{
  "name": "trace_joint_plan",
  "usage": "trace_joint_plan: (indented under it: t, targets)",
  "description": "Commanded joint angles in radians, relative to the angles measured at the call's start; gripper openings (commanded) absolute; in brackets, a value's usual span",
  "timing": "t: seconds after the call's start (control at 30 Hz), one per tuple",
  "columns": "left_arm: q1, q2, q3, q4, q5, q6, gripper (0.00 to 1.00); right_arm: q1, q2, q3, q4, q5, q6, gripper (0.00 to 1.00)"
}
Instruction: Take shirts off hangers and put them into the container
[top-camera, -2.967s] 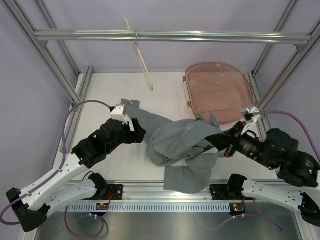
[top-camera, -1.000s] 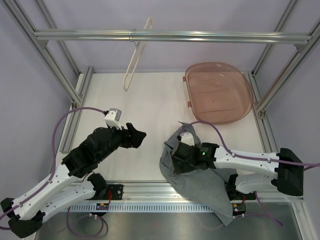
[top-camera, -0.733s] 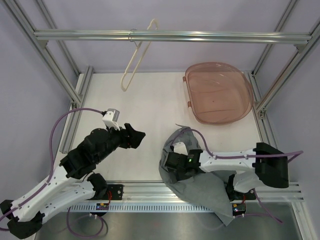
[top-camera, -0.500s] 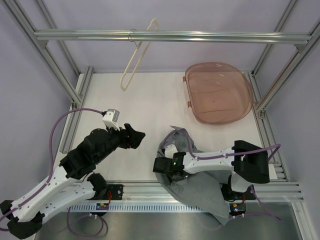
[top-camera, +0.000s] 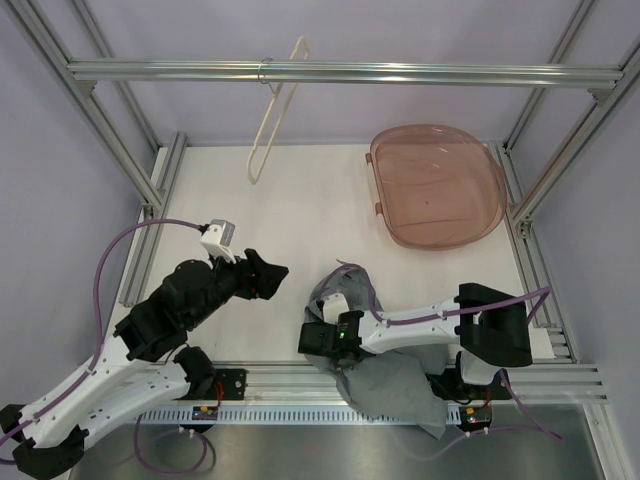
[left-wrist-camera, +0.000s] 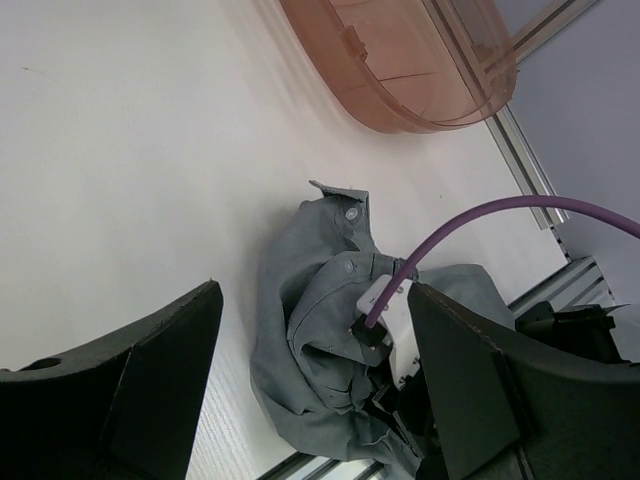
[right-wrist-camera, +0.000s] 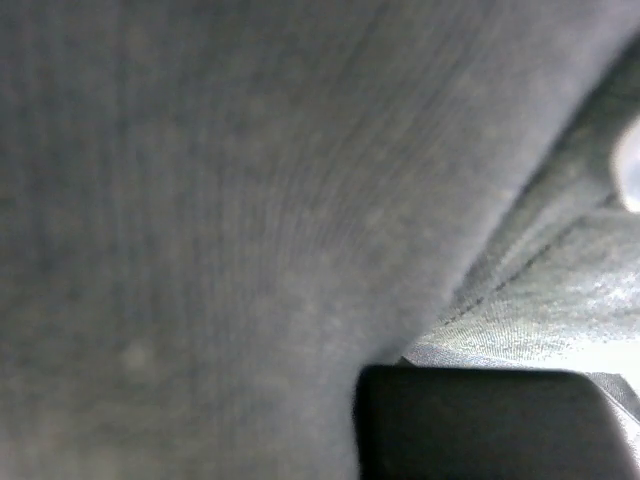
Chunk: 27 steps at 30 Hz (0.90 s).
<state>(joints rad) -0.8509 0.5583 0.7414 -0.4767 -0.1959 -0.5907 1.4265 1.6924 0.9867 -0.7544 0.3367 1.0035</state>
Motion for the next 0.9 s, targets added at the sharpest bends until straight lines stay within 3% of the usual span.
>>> trace_joint_plan:
  t: [0.0,0.17,0.33,0.43,0.57,0.73,0.87]
  targets:
    - [-0.007,-0.001,0.018,0.029,0.021,0.015,0.80,-0.005,0.073,-0.040,0.083,0.021,0.073,0.00]
    - [-0.007,-0.001,0.013,0.030,0.018,0.014,0.80,-0.005,-0.045,0.064,-0.106,0.169,0.070,0.00]
    - [-0.007,0.003,0.006,0.043,0.027,0.008,0.80,-0.032,-0.287,0.209,-0.319,0.420,0.058,0.00]
    - [-0.005,0.002,0.007,0.043,0.027,0.011,0.80,-0.067,-0.437,0.282,-0.344,0.534,-0.026,0.00]
    - [-0.005,0.003,0.009,0.041,0.026,0.012,0.80,-0.174,-0.649,0.328,-0.232,0.562,-0.263,0.00]
    - [-0.007,0.002,0.000,0.058,0.036,0.005,0.80,-0.493,-0.851,0.251,0.103,0.371,-0.468,0.00]
    - [-0.007,0.009,-0.004,0.067,0.047,0.000,0.79,-0.694,-0.857,0.193,0.291,0.179,-0.555,0.00]
